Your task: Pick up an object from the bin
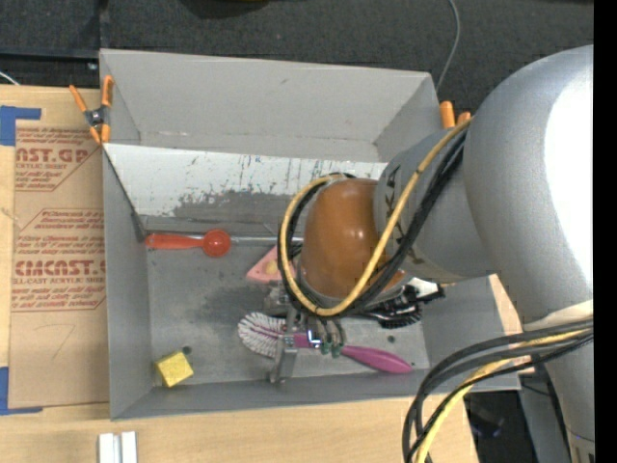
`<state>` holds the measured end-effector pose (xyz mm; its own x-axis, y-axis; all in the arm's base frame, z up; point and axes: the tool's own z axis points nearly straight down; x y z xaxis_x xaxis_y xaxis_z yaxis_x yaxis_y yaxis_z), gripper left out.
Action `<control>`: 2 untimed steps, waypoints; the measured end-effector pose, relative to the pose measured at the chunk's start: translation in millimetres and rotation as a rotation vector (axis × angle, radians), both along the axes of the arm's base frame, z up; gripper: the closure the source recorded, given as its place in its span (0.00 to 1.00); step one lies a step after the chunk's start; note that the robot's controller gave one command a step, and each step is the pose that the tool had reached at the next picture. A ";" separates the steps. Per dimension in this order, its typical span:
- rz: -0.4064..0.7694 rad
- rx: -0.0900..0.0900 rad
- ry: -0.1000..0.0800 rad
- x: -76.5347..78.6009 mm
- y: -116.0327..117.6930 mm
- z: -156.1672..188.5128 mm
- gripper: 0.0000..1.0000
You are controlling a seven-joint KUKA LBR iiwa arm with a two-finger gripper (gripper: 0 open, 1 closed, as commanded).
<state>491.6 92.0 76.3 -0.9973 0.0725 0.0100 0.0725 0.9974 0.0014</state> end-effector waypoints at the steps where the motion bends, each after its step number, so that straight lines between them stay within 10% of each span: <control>1: -0.038 0.007 -0.029 -6.8 -2.3 -6.2 0.00; 2: -0.002 0.001 0.000 -0.6 0.1 -1.0 1.00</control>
Offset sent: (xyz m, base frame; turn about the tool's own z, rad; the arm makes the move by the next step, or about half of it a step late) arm -0.0001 -0.0001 -0.0001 0.0016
